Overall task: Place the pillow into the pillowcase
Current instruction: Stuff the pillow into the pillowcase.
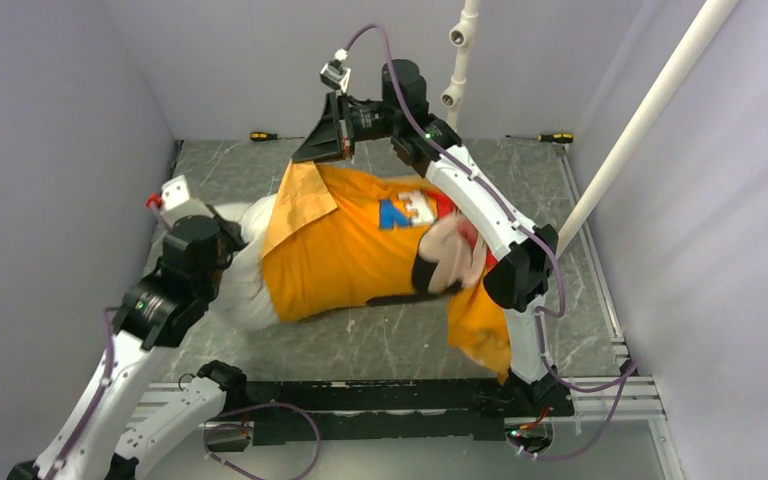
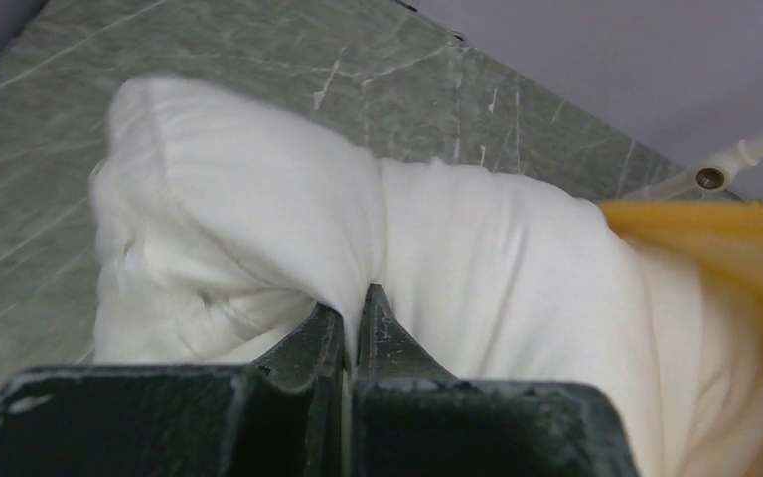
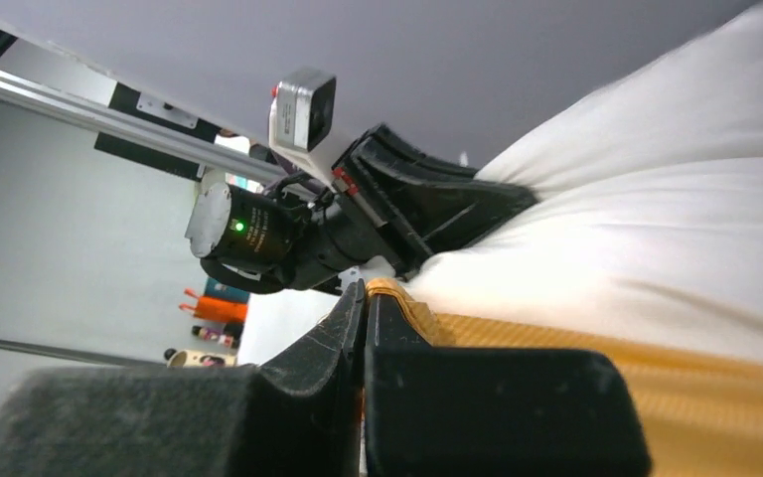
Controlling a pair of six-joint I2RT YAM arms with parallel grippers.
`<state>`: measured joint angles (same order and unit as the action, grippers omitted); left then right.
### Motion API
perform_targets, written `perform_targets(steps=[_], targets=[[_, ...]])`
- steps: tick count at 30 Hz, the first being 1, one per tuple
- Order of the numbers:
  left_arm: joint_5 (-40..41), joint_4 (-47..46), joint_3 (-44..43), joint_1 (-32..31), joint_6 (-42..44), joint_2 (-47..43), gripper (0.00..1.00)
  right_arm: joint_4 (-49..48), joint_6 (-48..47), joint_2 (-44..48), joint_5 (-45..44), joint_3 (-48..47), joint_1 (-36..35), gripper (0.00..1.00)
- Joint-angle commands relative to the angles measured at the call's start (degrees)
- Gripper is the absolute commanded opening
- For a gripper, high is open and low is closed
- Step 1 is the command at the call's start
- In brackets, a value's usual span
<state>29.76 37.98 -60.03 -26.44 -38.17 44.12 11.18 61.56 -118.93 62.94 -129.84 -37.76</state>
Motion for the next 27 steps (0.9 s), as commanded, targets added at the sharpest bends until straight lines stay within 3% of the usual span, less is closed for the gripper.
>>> perform_targets(steps=[1, 6, 11, 15, 21, 24, 27], targets=[[-4.5, 5.2, -1.3, -1.6, -0.7, -9.2, 0.00, -20.3, 2.4, 4.9, -11.7, -3.0, 4.2, 0.00], [-9.9, -1.3, 1.4, -1.6, 4.5, -13.0, 0.00, -20.0, 1.1, 7.1, -11.9, 3.8, 4.0, 0.00], [-21.5, -6.7, 4.3, -1.5, 0.8, -5.8, 0.00, -19.9, 1.6, 6.2, -12.2, 5.9, 0.4, 0.00], [-21.4, -15.0, 6.8, -1.6, -1.0, -2.5, 0.00, -20.8, 1.0, 8.4, -13.3, 11.2, -5.3, 0.00], [-13.8, -21.7, 10.9, -1.6, -3.4, -1.0, 0.00, -24.0, -0.7, 22.6, -18.1, 34.0, -13.0, 0.00], [-13.7, -28.1, 15.2, -1.6, -4.8, -0.6, 0.00, -33.0, 2.7, 31.9, -22.3, 49.9, -15.7, 0.00], [-15.7, -33.7, 18.5, -1.7, -5.3, 1.7, 0.00, -27.1, -0.5, 38.8, -25.4, 59.6, -17.7, 0.00]])
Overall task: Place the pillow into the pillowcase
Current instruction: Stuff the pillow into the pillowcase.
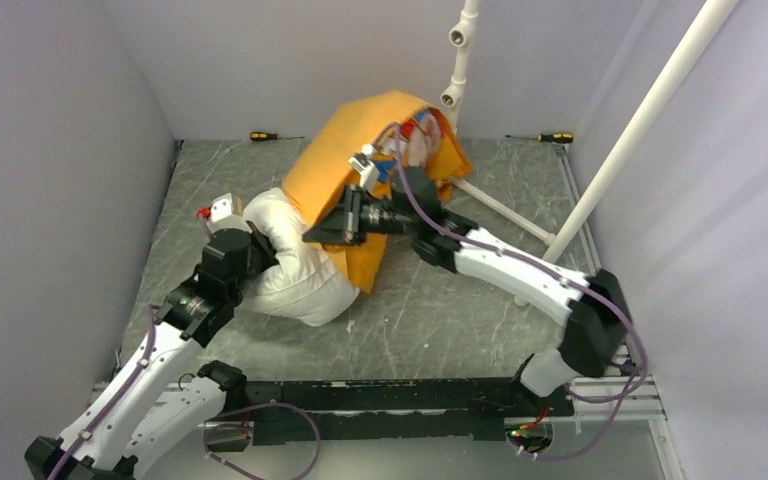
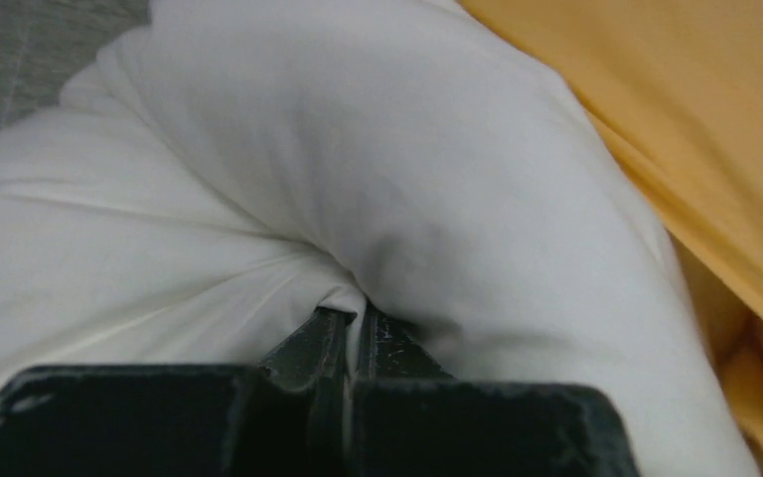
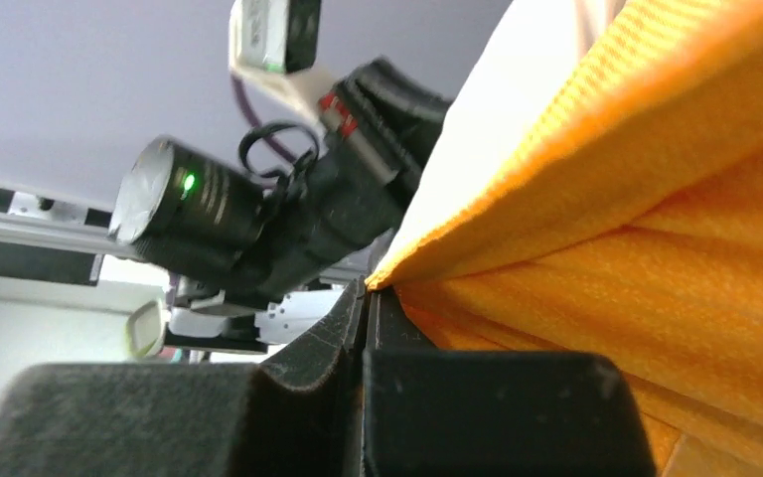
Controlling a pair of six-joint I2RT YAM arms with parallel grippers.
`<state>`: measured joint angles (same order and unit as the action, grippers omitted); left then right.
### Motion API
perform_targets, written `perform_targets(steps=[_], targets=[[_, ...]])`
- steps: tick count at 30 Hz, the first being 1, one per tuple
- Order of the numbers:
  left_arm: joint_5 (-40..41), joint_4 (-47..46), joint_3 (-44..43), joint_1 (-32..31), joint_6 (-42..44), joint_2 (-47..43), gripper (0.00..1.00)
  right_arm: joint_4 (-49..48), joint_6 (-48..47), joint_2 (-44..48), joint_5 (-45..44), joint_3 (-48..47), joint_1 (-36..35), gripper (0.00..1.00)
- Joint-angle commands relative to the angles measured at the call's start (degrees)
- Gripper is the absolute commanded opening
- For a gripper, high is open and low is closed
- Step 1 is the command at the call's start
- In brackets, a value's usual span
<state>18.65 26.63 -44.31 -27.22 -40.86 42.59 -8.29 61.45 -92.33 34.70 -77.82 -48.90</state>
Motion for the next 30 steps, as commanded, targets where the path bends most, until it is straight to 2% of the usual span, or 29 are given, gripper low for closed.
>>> perform_targets(steps=[1, 4, 6, 8, 11, 13, 15, 18, 22, 27, 30], targets=[[-5.7, -23.5, 3.4, -1.0, -2.3, 4.5, 0.00, -5.6, -1.3, 14.6, 1.4, 10.9, -7.0, 0.00], [-8.8, -27.1, 5.8, -2.0, -0.8, 8.1, 0.00, -3.3, -0.6, 22.2, -1.7, 22.0, -7.5, 0.00], [-10.5, -31.0, 8.6, -3.2, -0.1, 10.2, 0.00, 4.3, -1.8, 27.8, -7.0, 28.1, -7.7, 0.00], [-12.4, -35.0, 11.2, -4.9, 0.9, 12.4, 0.00, 10.6, -2.2, 32.7, -11.3, 33.7, -7.9, 0.05], [-13.3, -37.4, 13.2, -7.9, 0.4, 16.0, 0.00, 20.0, -2.8, 39.0, -16.5, 36.4, -7.9, 0.25], [-13.6, -36.5, 13.6, -9.3, -1.0, 17.9, 0.00, 27.8, -3.9, 41.8, -20.4, 34.7, -8.1, 0.52], [-12.9, -34.6, 13.8, -10.6, -2.0, 19.2, 0.00, 36.1, -6.5, 44.0, -25.3, 31.3, -8.4, 0.71], [-11.4, -31.3, 14.1, -11.6, -3.6, 19.3, 0.00, 41.8, -11.9, 45.2, -27.9, 24.6, -8.7, 0.86], [-11.7, -29.9, 14.6, -12.0, -3.8, 18.2, 0.00, 44.3, -19.4, 42.0, -29.5, 14.2, -8.7, 0.89], [-11.0, -27.3, 14.4, -13.0, -2.9, 15.6, 0.00, 51.6, -23.8, 31.4, -46.6, 0.5, -8.4, 0.86], [-10.8, -24.9, 14.2, -13.6, -2.6, 13.8, 0.00, 54.4, -26.0, 22.6, -53.0, -7.9, -7.3, 0.83]])
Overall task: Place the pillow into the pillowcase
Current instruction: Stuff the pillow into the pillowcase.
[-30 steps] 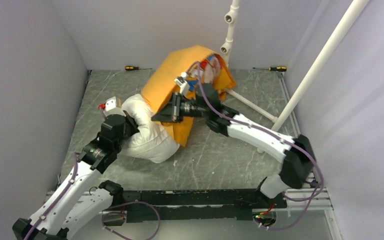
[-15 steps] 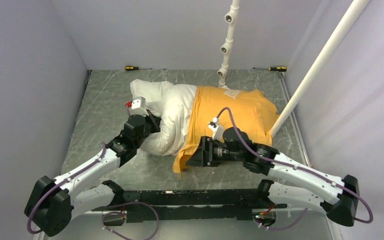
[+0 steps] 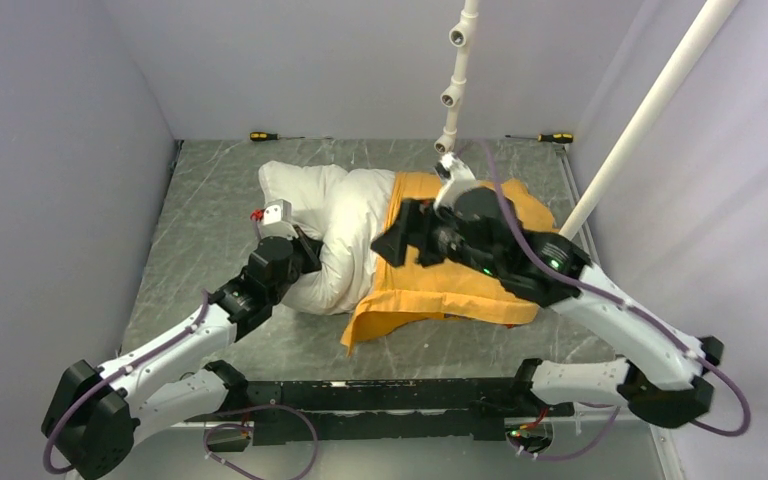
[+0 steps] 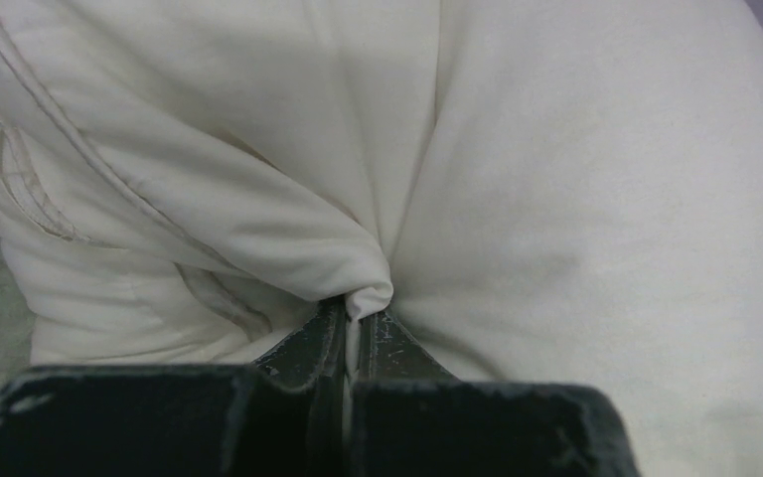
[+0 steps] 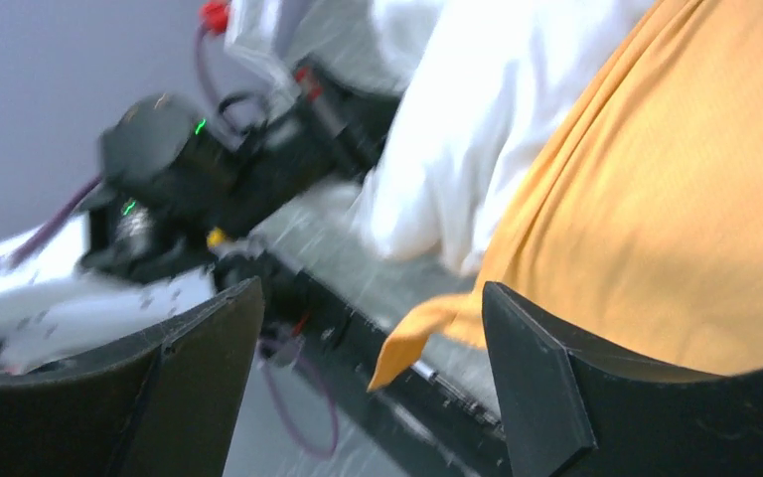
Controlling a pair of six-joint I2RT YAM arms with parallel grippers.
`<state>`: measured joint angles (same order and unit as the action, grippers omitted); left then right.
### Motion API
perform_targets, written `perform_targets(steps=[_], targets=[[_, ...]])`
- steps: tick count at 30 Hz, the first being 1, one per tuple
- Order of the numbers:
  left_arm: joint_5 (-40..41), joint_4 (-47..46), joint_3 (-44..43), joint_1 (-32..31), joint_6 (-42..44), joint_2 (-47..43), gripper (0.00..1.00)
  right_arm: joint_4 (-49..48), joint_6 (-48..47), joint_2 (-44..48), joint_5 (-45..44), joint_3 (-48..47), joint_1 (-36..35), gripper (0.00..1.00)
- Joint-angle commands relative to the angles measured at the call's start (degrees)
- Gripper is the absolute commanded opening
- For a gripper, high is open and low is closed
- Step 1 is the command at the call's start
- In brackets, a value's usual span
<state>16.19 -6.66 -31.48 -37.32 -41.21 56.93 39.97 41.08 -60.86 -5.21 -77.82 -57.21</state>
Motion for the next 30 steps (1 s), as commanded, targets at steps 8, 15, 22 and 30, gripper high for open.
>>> perform_targets(steps=[8, 15, 22, 30], targets=[[-7.7, 12.4, 2.0, -5.1, -2.3, -4.8, 0.00, 3.0, -7.5, -22.3, -8.0, -14.9, 14.3, 0.59], [-8.3, 12.4, 2.8, -6.1, -3.0, -5.1, 0.00, 0.1, -9.3, -26.8, -5.2, -13.7, 19.0, 0.48], [-8.1, 12.3, 2.5, -6.5, -2.5, -4.7, 0.00, -3.6, -10.1, -28.4, 1.6, -13.3, 19.6, 0.39], [-8.0, 12.1, 2.8, -6.7, -2.6, -4.9, 0.00, -2.5, -10.5, -30.9, 0.1, -15.9, 19.7, 0.43]])
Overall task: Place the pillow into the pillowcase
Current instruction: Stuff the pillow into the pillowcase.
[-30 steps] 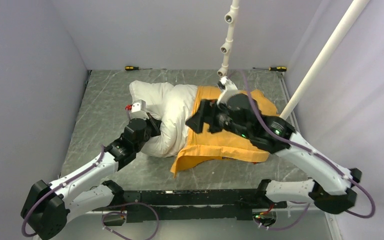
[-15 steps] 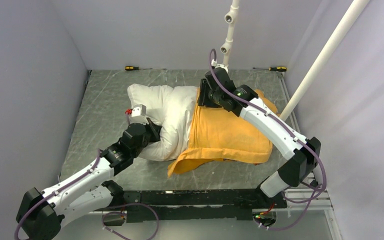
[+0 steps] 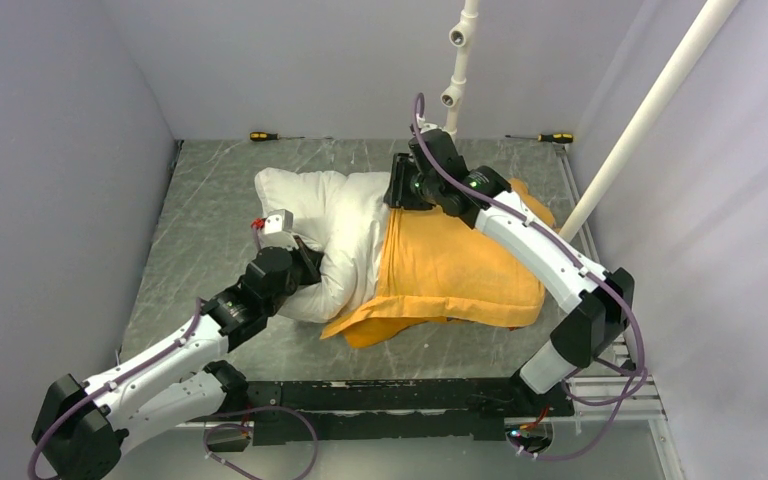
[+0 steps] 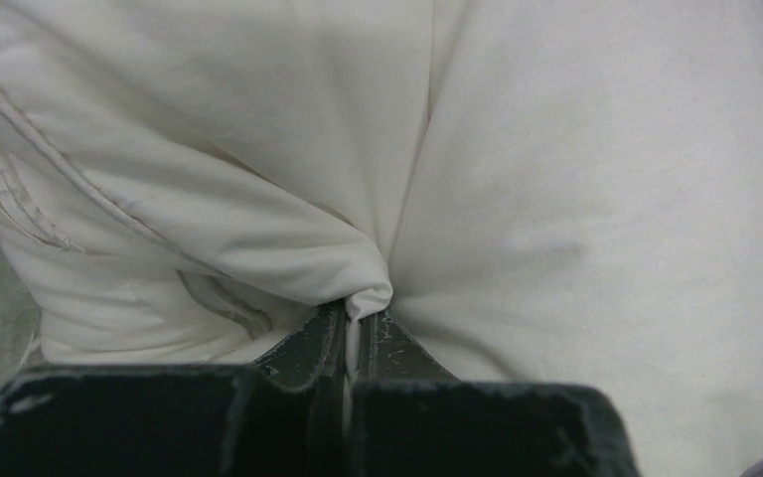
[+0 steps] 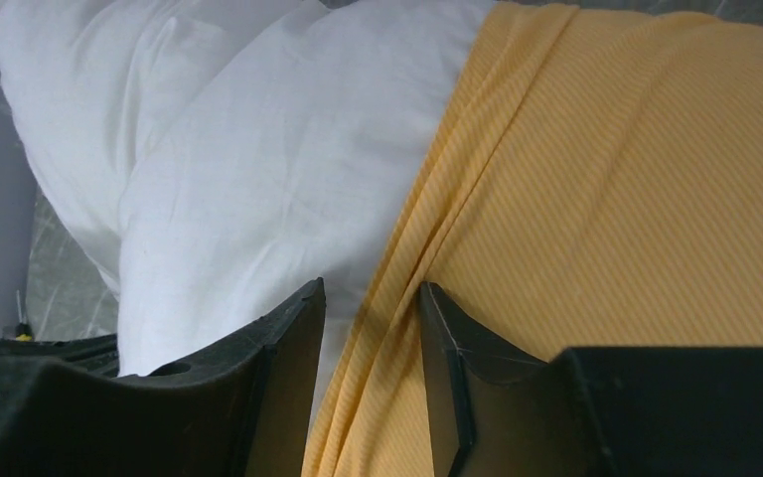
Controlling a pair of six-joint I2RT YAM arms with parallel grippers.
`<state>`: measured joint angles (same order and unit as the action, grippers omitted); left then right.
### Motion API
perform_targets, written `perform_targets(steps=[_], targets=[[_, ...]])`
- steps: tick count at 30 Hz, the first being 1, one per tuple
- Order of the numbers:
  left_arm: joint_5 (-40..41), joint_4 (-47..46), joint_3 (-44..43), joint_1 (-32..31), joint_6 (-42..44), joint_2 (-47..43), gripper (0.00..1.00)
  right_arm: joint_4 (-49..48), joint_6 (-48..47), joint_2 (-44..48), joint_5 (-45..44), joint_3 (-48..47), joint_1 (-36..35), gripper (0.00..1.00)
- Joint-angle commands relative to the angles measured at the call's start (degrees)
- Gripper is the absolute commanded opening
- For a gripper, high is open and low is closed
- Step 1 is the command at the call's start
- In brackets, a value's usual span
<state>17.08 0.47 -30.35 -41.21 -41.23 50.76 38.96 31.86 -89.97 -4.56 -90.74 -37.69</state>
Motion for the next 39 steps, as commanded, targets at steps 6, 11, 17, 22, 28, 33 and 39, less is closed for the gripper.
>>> perform_targets(steps=[6, 11, 17, 22, 28, 33, 39], targets=[[-9.3, 5.8, 1.3, -2.8, -2.3, 1.4, 0.00, -1.0, 0.9, -2.7, -3.4, -1.2, 0.6, 0.34], [-9.0, 5.6, 1.5, -2.8, -2.2, 0.4, 0.00, 0.8, 1.0, -3.4, -5.0, -1.5, 1.0, 0.09], [-8.4, 6.8, 1.1, -2.9, -1.7, -0.4, 0.00, -3.8, -3.8, 0.5, 7.2, -3.2, 1.0, 0.00], [-7.9, 6.0, 1.6, -3.0, -1.2, -2.0, 0.00, -15.9, -2.2, 7.5, 25.1, 0.4, 1.1, 0.00], [-8.7, 4.4, -2.2, -4.2, 2.3, -1.4, 0.00, -34.3, 7.1, 4.5, 47.9, -1.2, -1.3, 0.00], [-5.4, 1.5, -8.0, -9.6, 6.5, 1.8, 0.00, -29.3, 5.5, -4.0, 47.8, -11.1, -9.1, 0.00], [4.7, 1.8, -13.9, -13.4, 7.9, 1.7, 0.00, -42.4, 15.3, -5.1, 48.1, -3.8, -13.8, 0.00]])
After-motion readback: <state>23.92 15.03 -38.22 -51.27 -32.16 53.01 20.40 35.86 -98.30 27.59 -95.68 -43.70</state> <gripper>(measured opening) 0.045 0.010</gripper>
